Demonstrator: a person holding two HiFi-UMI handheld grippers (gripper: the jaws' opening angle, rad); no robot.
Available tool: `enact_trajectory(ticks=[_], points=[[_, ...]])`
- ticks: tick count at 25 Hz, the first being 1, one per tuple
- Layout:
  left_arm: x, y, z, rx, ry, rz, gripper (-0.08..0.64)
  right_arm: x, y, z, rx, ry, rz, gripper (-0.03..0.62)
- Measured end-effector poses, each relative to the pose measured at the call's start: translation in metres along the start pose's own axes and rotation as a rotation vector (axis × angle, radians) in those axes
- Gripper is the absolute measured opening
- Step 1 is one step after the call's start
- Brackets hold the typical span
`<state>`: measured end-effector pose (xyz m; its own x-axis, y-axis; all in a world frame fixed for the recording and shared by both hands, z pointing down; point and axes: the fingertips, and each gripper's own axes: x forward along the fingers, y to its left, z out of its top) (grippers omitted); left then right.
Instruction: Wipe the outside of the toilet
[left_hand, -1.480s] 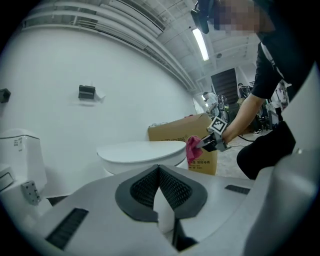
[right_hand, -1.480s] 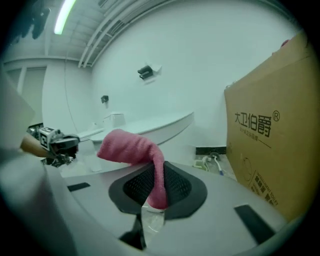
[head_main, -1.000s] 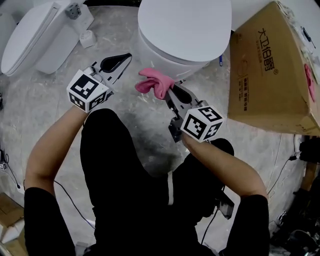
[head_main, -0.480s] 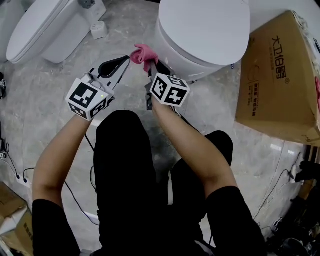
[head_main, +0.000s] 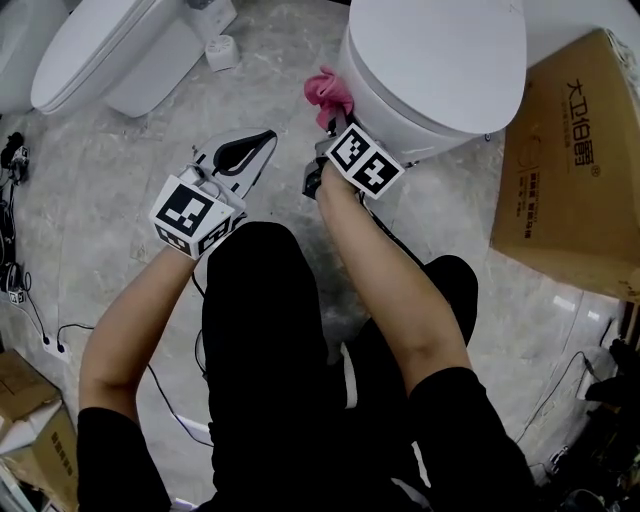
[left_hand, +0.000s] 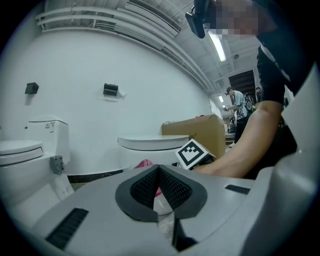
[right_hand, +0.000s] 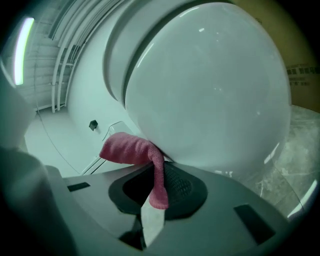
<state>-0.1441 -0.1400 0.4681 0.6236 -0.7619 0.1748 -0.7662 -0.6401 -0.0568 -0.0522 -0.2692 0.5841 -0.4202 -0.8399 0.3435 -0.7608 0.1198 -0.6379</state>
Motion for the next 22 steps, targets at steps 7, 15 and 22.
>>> enact_trajectory(ticks=[7,15,22], points=[[0.007,-0.004,0.013,0.046,0.001,-0.043,0.014,-0.022,-0.009,0.001,0.048,0.041,0.02,0.066],[0.033,-0.023,0.042,0.125,-0.046,-0.109,0.014,-0.06,-0.033,0.013,-0.049,0.116,0.078,0.066],[0.039,-0.031,0.049,0.121,-0.046,-0.12,0.014,-0.09,-0.062,0.03,-0.181,0.184,0.089,0.066]])
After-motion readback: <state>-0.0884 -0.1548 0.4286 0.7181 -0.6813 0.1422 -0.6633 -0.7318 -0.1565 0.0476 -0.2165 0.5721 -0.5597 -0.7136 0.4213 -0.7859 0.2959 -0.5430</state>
